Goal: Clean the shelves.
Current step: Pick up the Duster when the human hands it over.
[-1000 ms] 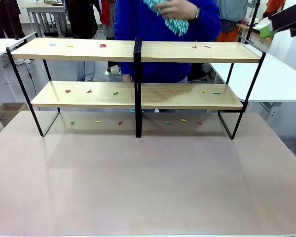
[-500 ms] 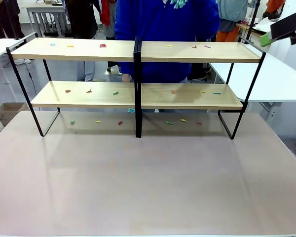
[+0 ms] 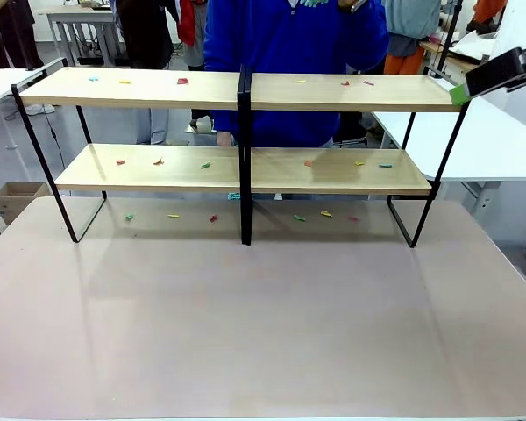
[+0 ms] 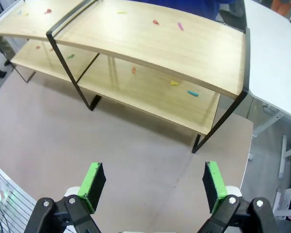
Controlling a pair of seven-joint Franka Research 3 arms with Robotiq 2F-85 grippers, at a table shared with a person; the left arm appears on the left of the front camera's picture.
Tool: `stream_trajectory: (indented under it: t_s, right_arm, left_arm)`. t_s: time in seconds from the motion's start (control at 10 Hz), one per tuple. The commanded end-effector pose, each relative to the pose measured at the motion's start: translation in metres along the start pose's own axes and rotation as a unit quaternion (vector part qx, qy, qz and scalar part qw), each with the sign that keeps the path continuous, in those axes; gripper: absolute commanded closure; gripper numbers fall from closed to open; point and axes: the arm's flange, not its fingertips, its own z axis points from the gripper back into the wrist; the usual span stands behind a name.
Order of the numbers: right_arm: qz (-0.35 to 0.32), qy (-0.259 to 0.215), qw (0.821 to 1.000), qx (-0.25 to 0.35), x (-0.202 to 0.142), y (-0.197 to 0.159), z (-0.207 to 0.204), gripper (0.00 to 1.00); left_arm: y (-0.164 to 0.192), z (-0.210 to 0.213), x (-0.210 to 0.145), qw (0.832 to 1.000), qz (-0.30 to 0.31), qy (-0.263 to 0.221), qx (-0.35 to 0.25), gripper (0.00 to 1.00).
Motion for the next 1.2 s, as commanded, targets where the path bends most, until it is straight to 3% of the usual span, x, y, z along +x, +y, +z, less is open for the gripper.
stream_trajectory:
  t_s: [0.0,0.3,0.4,0.8,1.1]
  right_arm:
    - [0.019,-0.011,1.0,-0.003,-0.007,0.003,0.002,0.0]
    - [0.012,-0.001,1.0,-0.003,-0.004,0.004,0.002,0.0]
    - [0.012,-0.001,1.0,-0.003,-0.004,0.004,0.002,0.0]
    - [0.013,-0.001,1.0,-0.004,-0.004,0.003,0.002,0.0]
    - [-0.003,-0.053,0.998,0.018,0.007,0.003,0.012,0.0]
  left_arm:
    - [-0.004,-0.013,-0.028,1.0,-0.017,0.007,-0.004,0.0]
    - [-0.006,-0.017,-0.028,0.999,-0.025,0.019,0.006,0.0]
    - [0.001,-0.005,-0.001,1.0,-0.007,0.008,-0.002,0.0]
    - [0.001,-0.005,-0.001,1.0,-0.007,0.008,-0.002,0.0]
    - [0.001,-0.005,-0.001,1.0,-0.007,0.008,-0.002,0.0]
